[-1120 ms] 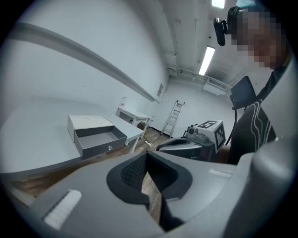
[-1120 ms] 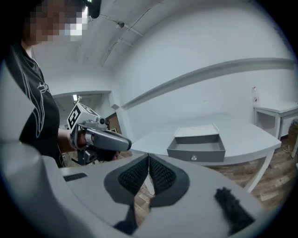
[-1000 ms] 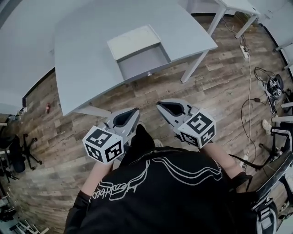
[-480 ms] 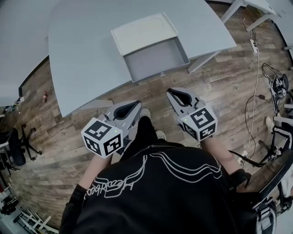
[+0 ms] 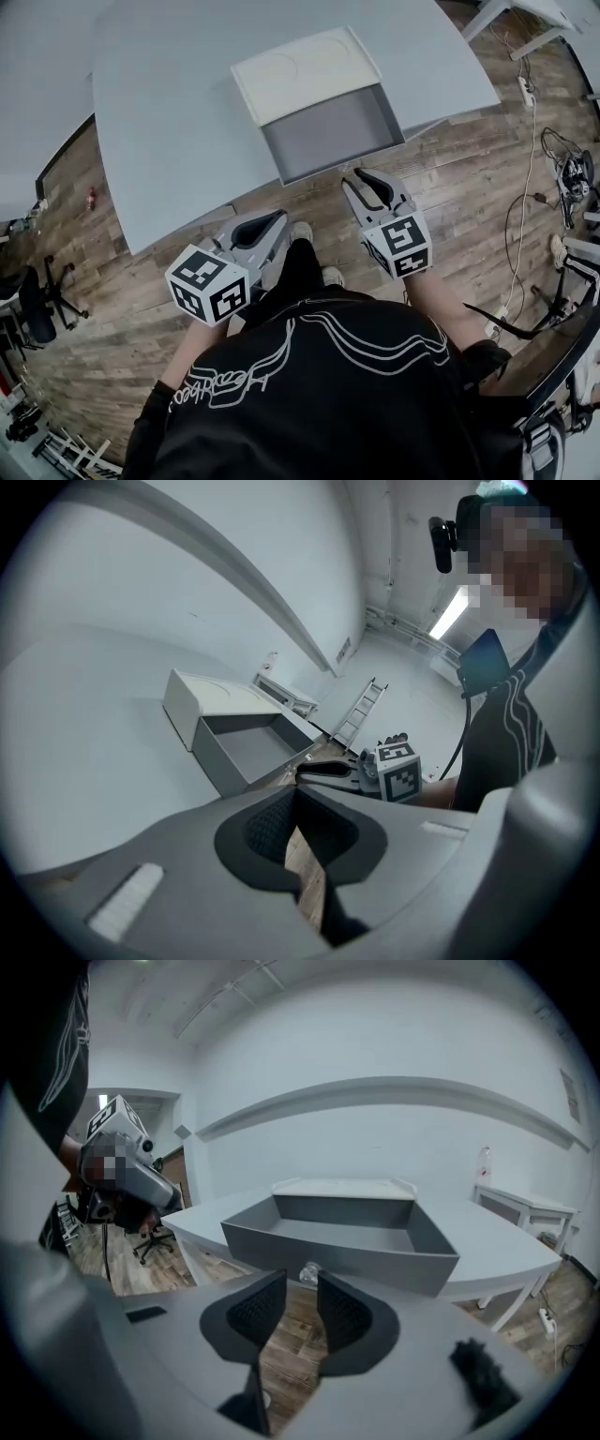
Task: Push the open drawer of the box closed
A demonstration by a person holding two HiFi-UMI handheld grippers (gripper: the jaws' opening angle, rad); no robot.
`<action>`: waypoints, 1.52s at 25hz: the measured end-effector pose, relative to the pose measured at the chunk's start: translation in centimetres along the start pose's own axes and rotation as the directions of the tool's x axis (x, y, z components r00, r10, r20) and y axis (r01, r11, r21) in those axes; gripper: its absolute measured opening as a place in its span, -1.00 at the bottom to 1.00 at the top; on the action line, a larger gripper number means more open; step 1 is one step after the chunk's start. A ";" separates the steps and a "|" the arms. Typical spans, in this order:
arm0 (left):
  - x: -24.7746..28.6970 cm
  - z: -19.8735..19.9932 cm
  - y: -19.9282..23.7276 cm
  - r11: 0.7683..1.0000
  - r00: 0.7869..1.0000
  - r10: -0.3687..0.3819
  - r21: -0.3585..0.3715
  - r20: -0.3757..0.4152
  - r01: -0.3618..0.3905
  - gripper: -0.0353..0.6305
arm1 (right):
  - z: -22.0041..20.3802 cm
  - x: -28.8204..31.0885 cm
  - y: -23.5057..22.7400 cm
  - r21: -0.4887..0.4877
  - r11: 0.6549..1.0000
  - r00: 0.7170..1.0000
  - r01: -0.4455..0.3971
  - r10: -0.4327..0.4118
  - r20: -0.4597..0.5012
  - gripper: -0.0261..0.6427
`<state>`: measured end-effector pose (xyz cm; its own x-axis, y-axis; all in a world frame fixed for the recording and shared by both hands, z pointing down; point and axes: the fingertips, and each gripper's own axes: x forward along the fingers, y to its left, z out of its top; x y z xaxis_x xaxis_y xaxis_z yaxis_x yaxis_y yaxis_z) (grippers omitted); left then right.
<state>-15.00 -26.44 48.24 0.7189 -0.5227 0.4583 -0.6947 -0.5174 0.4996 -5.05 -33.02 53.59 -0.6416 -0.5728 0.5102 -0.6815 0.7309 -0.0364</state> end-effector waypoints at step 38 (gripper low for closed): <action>1.4 2.2 5.0 1.000 0.999 -0.022 -0.013 -0.044 0.021 -0.88 | 1.6 3.9 -2.7 0.138 0.989 0.998 0.060 -0.056 -0.033 -0.69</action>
<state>-17.47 -31.22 49.79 0.7341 -0.4812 0.4792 -0.6791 -0.5197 0.5184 -6.28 -37.84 54.26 -0.5902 -0.6006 0.5393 -0.7610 0.6368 -0.1237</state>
